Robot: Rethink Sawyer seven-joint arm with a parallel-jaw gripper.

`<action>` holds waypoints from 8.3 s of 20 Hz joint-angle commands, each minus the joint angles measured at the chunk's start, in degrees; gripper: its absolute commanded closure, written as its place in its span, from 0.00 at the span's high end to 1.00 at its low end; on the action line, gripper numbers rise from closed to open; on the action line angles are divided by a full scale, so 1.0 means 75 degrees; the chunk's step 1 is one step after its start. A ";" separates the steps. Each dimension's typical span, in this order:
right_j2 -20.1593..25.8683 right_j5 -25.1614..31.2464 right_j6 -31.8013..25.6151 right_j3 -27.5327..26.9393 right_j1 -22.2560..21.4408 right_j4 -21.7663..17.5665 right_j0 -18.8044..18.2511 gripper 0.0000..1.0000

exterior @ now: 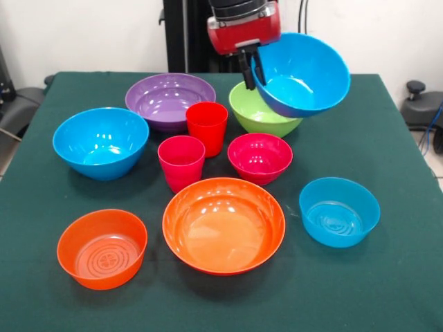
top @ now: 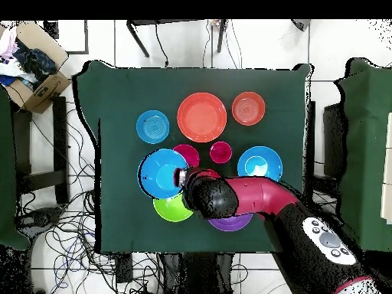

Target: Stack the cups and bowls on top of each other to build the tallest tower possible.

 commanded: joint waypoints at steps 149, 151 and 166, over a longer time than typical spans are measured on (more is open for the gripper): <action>-0.3082 -0.2571 0.0601 0.0061 0.0679 -0.0118 0.1913 0.00; -0.3607 -0.2559 0.0685 -0.0022 0.0758 -0.0084 0.2291 0.00; -0.4931 -0.3938 0.0695 -0.0358 0.1450 0.0022 0.2957 0.00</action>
